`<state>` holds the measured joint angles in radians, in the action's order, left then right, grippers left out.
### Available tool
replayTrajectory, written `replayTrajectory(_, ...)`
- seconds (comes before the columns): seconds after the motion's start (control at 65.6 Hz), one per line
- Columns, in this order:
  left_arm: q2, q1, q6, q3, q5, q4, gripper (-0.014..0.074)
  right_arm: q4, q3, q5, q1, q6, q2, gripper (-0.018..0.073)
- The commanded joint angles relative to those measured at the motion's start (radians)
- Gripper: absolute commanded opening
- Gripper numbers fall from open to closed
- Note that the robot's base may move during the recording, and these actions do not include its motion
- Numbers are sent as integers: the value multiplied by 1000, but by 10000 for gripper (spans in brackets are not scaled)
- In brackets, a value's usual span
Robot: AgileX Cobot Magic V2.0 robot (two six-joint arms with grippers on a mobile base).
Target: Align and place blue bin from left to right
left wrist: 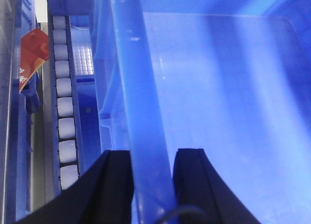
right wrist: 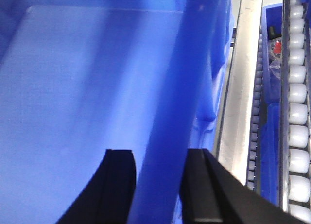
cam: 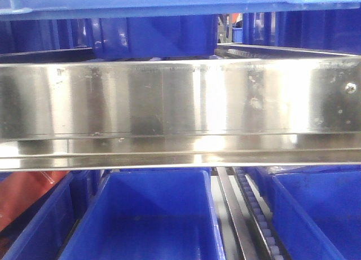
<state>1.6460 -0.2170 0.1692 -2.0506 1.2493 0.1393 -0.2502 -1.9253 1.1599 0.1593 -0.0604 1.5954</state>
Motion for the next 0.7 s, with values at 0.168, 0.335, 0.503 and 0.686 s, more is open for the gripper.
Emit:
replayTrajectory(0.168, -32, -9, -13, -17, -47, 101, -111, -8, -20, -99, -1, -9, -12, -67)
replayTrajectory(0.335, -32, -9, -13, -17, -47, 101, -111, -8, -20, -99, -1, -9, -12, -67)
replayTrajectory(0.503, -32, -9, -13, -17, -97, 101, -111, -8, -20, -141, -1, -9, -12, -67)
replayTrajectory(0.686, -32, -9, -13, -17, -141, 122, -111, -37, -20, -140, -1, -9, -12, -67)
